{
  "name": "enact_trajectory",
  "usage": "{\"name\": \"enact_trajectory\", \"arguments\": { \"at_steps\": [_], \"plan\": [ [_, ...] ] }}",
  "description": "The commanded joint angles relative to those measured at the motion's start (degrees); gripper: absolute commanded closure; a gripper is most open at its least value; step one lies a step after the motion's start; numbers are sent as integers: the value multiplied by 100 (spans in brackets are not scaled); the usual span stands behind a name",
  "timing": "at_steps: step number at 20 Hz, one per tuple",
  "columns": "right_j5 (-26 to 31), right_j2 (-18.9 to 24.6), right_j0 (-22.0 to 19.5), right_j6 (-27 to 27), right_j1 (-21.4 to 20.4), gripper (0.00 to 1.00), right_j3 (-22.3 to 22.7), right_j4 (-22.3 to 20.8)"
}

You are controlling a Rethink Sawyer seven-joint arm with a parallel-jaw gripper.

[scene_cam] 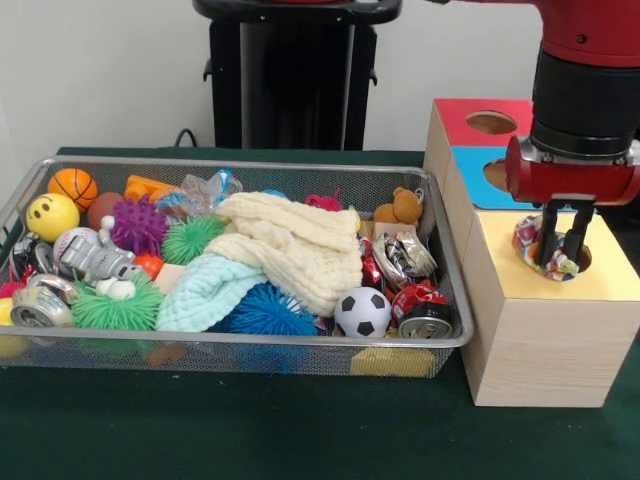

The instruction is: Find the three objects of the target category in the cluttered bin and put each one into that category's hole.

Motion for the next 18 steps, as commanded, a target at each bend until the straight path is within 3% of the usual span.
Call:
{"name": "enact_trajectory", "arguments": {
  "at_steps": [1, 14, 18],
  "plan": [
    [-549, 980, -487, -384, 949, 100, 426, -485],
    [-781, 1335, -667, -483, 1062, 100, 454, -783],
    [-327, 1220, -572, -318, 861, 100, 539, -848]
  ]
}}
